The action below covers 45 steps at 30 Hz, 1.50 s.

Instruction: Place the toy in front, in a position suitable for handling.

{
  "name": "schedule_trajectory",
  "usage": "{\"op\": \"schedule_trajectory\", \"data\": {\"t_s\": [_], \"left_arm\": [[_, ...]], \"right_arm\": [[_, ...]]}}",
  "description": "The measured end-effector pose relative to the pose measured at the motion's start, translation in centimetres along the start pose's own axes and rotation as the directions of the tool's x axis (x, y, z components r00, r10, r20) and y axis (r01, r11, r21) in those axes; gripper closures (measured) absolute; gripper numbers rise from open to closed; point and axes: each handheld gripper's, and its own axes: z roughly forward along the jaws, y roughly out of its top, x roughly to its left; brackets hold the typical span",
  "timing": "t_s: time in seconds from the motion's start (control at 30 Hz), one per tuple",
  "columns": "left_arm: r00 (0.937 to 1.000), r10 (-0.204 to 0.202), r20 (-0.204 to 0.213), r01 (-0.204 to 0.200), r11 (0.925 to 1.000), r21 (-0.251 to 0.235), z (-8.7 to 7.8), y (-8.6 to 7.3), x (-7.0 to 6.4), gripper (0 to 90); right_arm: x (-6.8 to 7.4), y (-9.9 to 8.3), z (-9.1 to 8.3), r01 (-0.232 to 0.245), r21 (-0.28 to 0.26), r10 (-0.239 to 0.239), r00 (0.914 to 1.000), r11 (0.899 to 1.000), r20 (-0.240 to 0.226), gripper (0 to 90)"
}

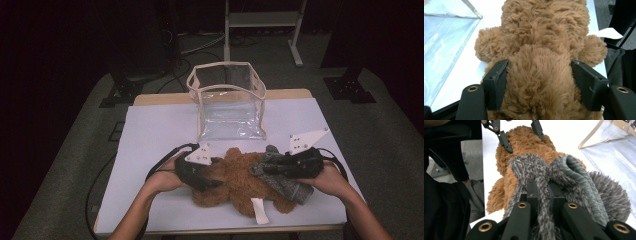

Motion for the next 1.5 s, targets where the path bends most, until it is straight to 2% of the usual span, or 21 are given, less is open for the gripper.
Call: {"op": "schedule_trajectory", "data": {"t_s": [0.13, 0.33, 0.6, 0.87, 0.97, 1.07, 1.2, 1.3, 1.5], "left_arm": [[0.9999, 0.007, -0.010, -0.007, 1.0000, 0.000, -0.5, 0.0, 0.0, 30.8], [0.9995, -0.018, -0.027, 0.018, 0.9998, 0.007, -1.0, -0.7, 0.2, 30.5], [0.9994, -0.022, -0.027, 0.022, 0.9997, 0.012, -0.8, -0.6, 0.6, 30.8], [0.9993, -0.026, -0.027, 0.026, 0.9996, 0.009, -0.8, -0.5, 0.8, 30.1], [0.9991, -0.025, -0.035, 0.025, 0.9996, 0.014, -1.0, -0.3, 0.8, 29.0], [0.9987, -0.022, -0.045, 0.023, 0.9995, 0.022, -1.2, -0.3, 0.9, 28.7], [0.9984, -0.026, -0.050, 0.028, 0.9990, 0.034, -1.1, -0.4, 1.0, 28.7], [0.9984, -0.035, -0.046, 0.036, 0.9992, 0.018, -1.3, -0.5, 1.0, 28.6], [0.9979, -0.025, -0.060, 0.025, 0.9997, 0.000, -2.8, -1.0, 0.6, 27.4]], "right_arm": [[-0.1, -0.2, 0.7, -0.006, 0.004, 0.006, 1.0000, 1.000, -0.006, 81.9], [-0.6, 0.1, 1.5, -0.017, -0.009, 0.017, 0.9998, 1.000, -0.005, 81.9], [-0.5, -0.7, 0.1, -0.025, -0.009, 0.025, 0.9996, 1.000, 0.011, 81.8], [-0.9, -3.0, -1.0, -0.085, -0.032, 0.086, 0.9962, 0.996, 0.015, 81.8], [-0.9, -2.9, -0.9, -0.080, -0.034, 0.080, 0.9966, 0.996, 0.020, 81.8], [-0.8, -2.0, -0.6, -0.057, -0.031, 0.058, 0.9978, 0.998, 0.031, 81.8], [-0.7, -1.0, 0.0, -0.035, -0.042, 0.036, 0.9992, 0.999, 0.019, 81.8], [-0.9, -1.5, 0.1, -0.050, -0.046, 0.050, 0.9987, 0.998, 0.006, 81.8], [-1.1, -3.0, -0.7, -0.087, -0.043, 0.088, 0.9958, 0.995, 0.023, 81.8]]}}
